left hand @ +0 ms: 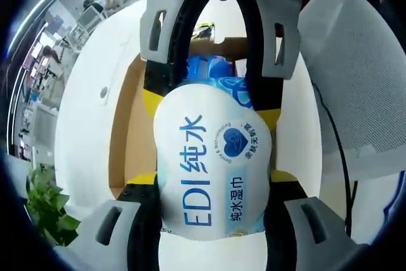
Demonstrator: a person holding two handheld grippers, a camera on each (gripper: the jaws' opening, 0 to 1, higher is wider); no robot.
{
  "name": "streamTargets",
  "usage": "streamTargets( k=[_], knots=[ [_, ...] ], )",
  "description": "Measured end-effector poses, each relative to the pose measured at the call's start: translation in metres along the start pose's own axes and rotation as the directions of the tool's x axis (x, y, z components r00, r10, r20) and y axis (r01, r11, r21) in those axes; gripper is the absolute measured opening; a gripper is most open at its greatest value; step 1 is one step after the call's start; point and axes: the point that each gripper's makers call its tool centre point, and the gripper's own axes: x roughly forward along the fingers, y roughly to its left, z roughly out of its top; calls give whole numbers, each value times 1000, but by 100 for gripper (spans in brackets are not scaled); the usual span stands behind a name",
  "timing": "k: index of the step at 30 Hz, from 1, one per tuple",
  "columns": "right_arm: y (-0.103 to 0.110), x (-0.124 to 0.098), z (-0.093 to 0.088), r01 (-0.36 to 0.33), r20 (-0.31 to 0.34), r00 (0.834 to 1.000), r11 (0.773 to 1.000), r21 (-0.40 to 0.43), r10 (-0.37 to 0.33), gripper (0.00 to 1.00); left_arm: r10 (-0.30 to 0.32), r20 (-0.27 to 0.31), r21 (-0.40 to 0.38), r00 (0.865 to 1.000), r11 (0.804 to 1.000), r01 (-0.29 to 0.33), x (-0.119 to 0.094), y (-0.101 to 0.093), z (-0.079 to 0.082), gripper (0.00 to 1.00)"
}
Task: Operate the shoe box by opening the lid, removing the specified soft item, and placing it in the target area until the item is outside and the box remains undamaged.
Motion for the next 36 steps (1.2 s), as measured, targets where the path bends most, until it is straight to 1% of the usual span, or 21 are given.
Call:
streamTargets(
  k=[7,18,25,32,36],
  knots=[
    [2,-15,1,-6,8,1000,1000,-1,6,41,-2,2,-4,1000,1000,2,-6,-2,11,65],
    [6,-37,-3,-8,16,1000,1000,9,8,41,-15,1,-2,1000,1000,15,-12,-9,32,65],
    [5,-57,-9,-3,16,1000,1000,4,3,41,-12,13,0,1000,1000,12,-15,-10,51,65],
    [6,-78,-18,-6,15,1000,1000,9,6,41,-24,24,0,999,1000,24,-15,-15,75,65],
    [8,-87,-22,-6,13,1000,1000,11,6,41,-27,25,2,999,1000,27,-15,-18,83,65]
  ],
)
